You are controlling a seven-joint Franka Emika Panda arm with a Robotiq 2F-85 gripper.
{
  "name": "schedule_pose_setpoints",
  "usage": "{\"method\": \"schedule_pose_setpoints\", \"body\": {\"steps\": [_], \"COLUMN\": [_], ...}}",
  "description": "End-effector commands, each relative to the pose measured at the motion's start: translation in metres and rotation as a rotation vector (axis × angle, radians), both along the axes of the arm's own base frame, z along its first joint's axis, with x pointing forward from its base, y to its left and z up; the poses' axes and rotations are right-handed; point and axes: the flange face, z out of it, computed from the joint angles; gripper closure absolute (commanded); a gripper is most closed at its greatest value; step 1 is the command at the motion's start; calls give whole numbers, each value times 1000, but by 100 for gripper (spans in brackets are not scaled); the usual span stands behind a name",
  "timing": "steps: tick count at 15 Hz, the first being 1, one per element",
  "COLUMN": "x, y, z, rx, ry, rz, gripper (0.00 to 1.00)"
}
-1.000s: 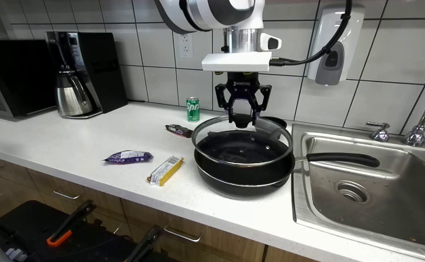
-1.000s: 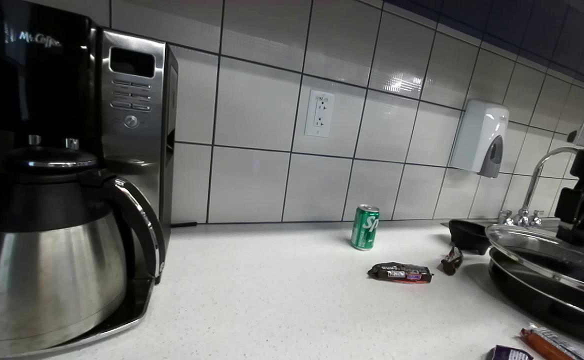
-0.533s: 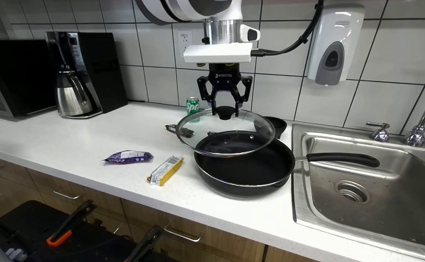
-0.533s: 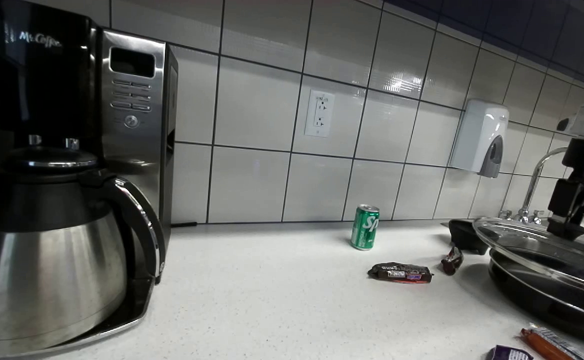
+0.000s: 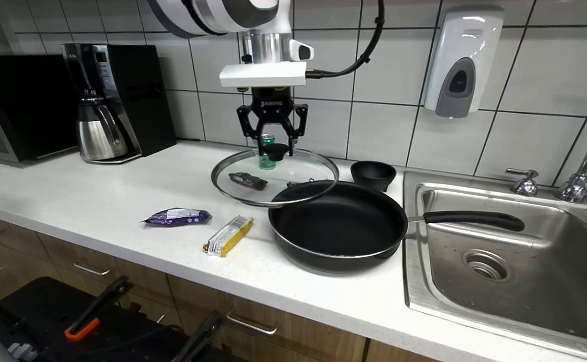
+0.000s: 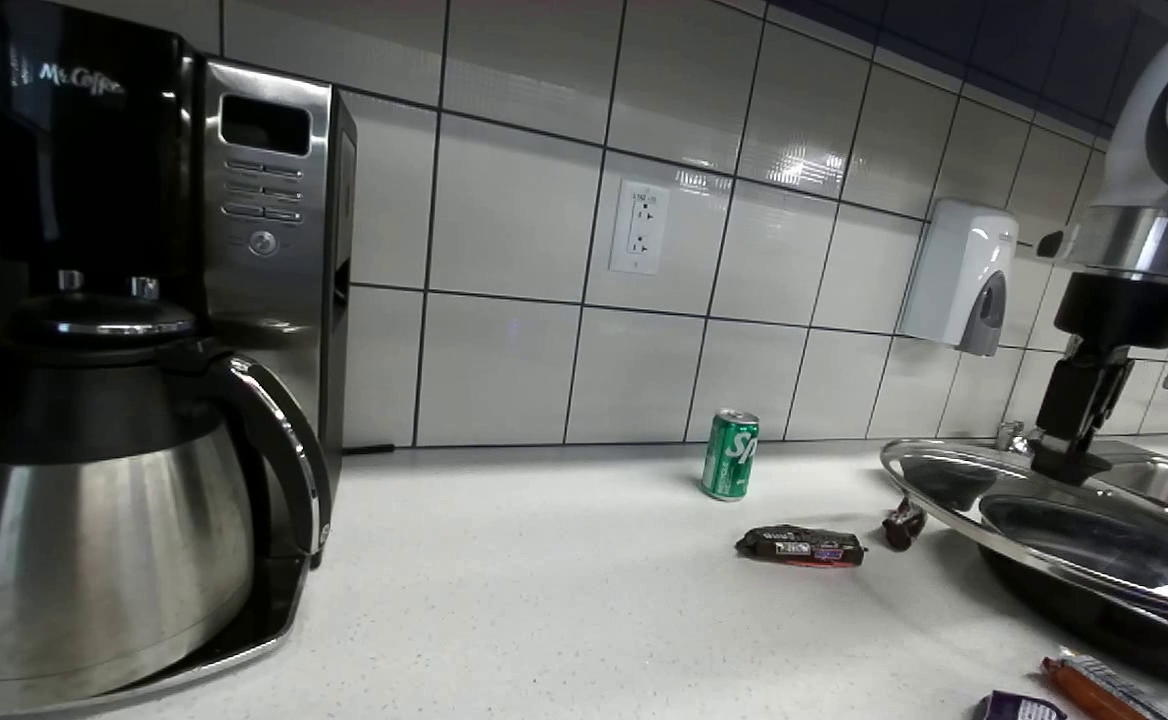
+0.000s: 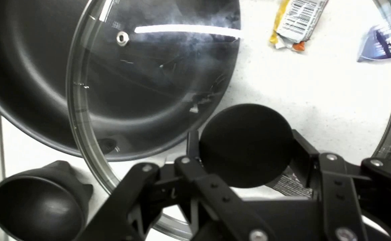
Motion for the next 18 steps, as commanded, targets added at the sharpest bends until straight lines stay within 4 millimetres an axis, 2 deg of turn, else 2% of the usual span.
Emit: {"method": "schedule_pose_setpoints", "body": {"steps": [1, 4, 9, 13, 18], "x": [10, 18, 33, 52, 70], "y": [40, 73, 113, 147, 209], "z": [15, 10, 0, 4, 3], "rx": [-12, -11, -8, -9, -37], "ry": [-1, 12, 19, 8, 19], "rz": [103, 184, 262, 279, 291], "gripper": [61, 61, 61, 61, 61]}}
